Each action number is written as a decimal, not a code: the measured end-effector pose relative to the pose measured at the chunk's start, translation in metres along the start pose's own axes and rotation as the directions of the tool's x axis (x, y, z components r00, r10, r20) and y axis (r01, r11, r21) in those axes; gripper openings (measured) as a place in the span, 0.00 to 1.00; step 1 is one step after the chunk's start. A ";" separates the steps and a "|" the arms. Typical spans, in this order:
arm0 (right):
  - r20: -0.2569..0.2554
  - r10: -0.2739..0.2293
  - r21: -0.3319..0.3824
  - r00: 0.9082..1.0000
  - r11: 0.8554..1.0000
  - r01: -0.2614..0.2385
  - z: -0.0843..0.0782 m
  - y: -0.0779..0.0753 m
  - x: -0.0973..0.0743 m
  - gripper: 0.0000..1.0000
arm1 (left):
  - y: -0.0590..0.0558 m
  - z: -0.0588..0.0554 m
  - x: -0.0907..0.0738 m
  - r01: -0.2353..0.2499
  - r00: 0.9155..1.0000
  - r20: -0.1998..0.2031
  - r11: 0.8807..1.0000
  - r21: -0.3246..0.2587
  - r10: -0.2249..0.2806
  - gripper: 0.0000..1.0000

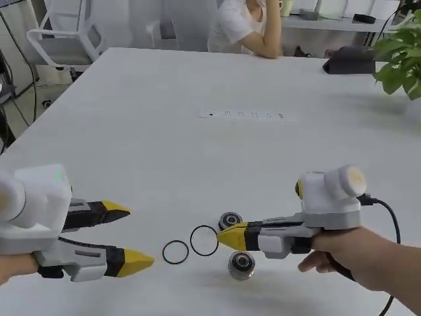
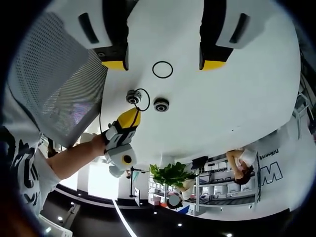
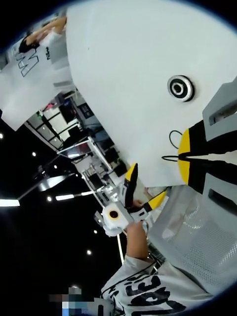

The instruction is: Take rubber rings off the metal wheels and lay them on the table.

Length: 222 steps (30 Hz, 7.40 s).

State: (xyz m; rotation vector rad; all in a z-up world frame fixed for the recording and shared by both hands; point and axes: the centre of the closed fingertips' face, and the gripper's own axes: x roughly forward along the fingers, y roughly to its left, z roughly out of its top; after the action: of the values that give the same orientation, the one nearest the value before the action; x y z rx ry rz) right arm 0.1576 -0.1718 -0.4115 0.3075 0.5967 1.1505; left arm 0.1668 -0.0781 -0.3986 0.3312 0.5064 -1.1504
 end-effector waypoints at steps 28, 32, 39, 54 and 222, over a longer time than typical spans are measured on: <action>-0.102 -0.131 0.015 0.986 0.991 0.133 -0.025 -0.022 0.057 0.00 | 0.006 -0.015 -0.021 -0.062 0.998 0.000 0.997 -0.049 0.062 0.60; -0.111 -0.147 0.010 0.983 0.989 0.149 -0.027 -0.025 0.058 0.00 | 0.005 -0.017 -0.022 -0.066 0.998 -0.003 0.997 -0.050 0.066 0.60; -0.121 -0.182 -0.017 0.976 0.983 0.181 -0.028 -0.032 0.057 0.00 | 0.004 -0.015 -0.022 -0.066 0.998 -0.005 0.997 -0.046 0.066 0.60; -0.046 -0.166 -0.088 0.985 0.983 0.162 -0.006 -0.028 0.041 0.10 | 0.009 -0.004 -0.011 -0.057 0.998 -0.007 0.998 -0.023 0.056 0.59; -0.087 -0.387 -0.173 0.918 0.913 0.369 -0.027 -0.102 -0.028 0.00 | -0.004 0.037 0.173 0.045 0.997 -0.070 0.996 0.079 -0.039 0.07</action>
State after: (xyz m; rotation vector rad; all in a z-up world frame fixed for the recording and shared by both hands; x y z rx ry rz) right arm 0.2112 -0.2392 -0.4787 -0.0137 0.6364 0.8351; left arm 0.2250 -0.2331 -0.4615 0.4327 0.5303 -1.2052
